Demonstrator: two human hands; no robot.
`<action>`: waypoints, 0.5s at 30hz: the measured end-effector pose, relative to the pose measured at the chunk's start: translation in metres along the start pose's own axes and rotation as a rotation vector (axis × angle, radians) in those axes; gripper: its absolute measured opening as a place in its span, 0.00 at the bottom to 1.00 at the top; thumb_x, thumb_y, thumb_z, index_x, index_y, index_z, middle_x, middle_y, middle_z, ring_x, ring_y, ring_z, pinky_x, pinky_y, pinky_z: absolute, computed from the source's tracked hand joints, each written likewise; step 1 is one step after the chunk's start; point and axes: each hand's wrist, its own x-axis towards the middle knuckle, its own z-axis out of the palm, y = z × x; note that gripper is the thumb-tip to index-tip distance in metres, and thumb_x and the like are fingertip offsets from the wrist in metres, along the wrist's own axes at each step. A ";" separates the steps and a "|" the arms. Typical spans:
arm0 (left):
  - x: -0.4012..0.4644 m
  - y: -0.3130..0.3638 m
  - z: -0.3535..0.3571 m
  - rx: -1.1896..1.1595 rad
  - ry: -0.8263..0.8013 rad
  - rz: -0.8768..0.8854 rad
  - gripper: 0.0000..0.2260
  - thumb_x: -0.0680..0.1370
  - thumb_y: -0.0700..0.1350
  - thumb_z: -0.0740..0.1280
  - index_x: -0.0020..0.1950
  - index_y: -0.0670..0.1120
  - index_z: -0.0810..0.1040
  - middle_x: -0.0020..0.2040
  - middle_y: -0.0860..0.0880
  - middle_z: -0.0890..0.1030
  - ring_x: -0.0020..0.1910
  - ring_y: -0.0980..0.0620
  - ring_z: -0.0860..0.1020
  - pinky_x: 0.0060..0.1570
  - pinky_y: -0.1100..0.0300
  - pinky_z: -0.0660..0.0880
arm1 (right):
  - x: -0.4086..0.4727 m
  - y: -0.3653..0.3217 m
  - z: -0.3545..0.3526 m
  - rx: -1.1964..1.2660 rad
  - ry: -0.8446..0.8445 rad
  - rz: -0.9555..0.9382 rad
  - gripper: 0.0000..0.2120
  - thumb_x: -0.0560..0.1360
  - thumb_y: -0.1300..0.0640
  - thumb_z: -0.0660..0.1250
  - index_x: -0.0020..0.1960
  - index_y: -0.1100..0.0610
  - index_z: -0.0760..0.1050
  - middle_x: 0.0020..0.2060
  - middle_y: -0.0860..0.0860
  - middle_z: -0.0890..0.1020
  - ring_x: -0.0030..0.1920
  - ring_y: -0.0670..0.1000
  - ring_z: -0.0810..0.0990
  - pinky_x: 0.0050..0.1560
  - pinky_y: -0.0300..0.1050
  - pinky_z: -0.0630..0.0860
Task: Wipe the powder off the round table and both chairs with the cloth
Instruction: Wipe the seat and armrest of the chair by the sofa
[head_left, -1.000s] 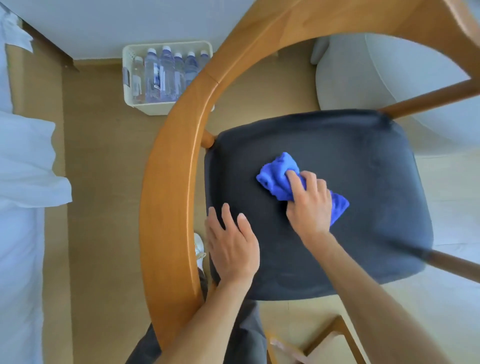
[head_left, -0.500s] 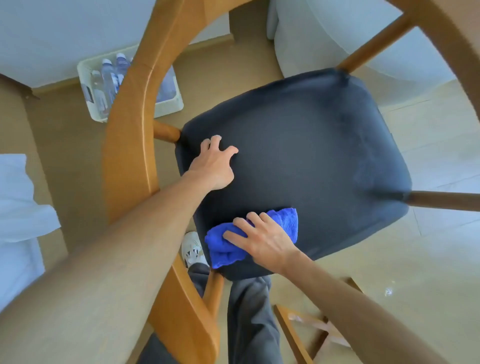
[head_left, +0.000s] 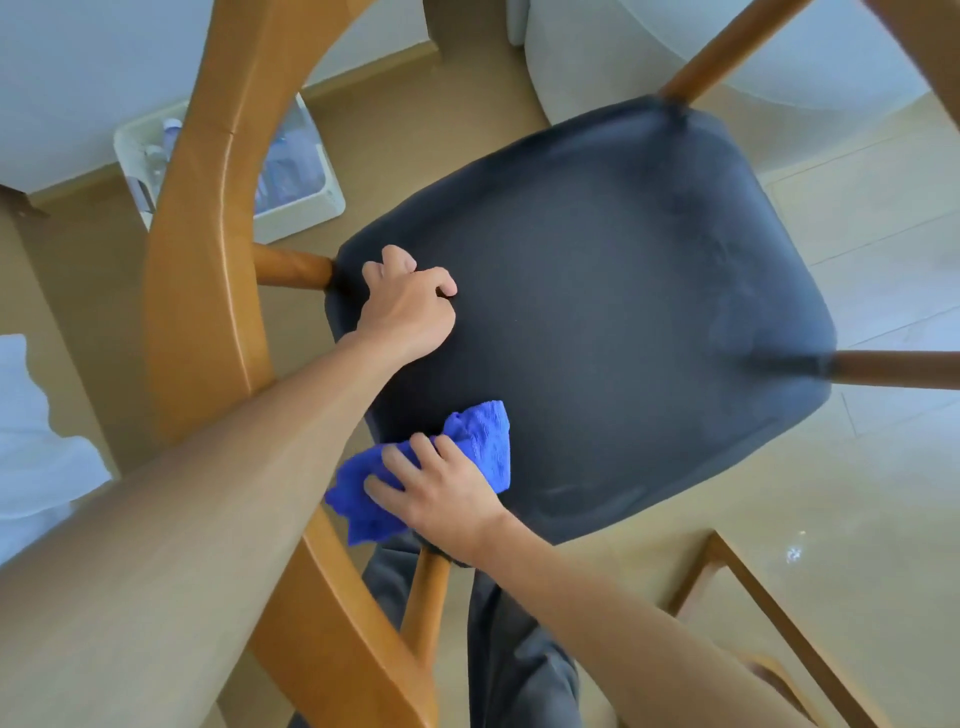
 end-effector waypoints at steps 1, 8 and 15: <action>-0.001 0.000 0.001 0.007 -0.001 -0.002 0.15 0.78 0.39 0.56 0.58 0.51 0.76 0.64 0.48 0.61 0.64 0.47 0.59 0.46 0.56 0.66 | -0.023 0.000 0.002 0.013 -0.017 -0.055 0.20 0.70 0.64 0.53 0.55 0.51 0.75 0.50 0.52 0.78 0.41 0.56 0.73 0.41 0.46 0.68; -0.014 0.001 0.012 0.107 0.006 0.018 0.13 0.77 0.44 0.61 0.62 0.52 0.69 0.70 0.46 0.56 0.69 0.44 0.55 0.45 0.56 0.68 | -0.142 0.043 -0.009 0.022 -0.055 -0.164 0.14 0.74 0.64 0.60 0.55 0.49 0.73 0.53 0.51 0.77 0.45 0.56 0.75 0.42 0.48 0.72; -0.020 -0.004 0.023 0.167 0.036 0.045 0.18 0.76 0.45 0.64 0.65 0.52 0.66 0.73 0.45 0.53 0.72 0.43 0.52 0.47 0.52 0.70 | -0.173 0.113 -0.026 -0.026 0.060 0.184 0.22 0.64 0.70 0.62 0.54 0.51 0.74 0.56 0.54 0.72 0.45 0.60 0.74 0.41 0.52 0.73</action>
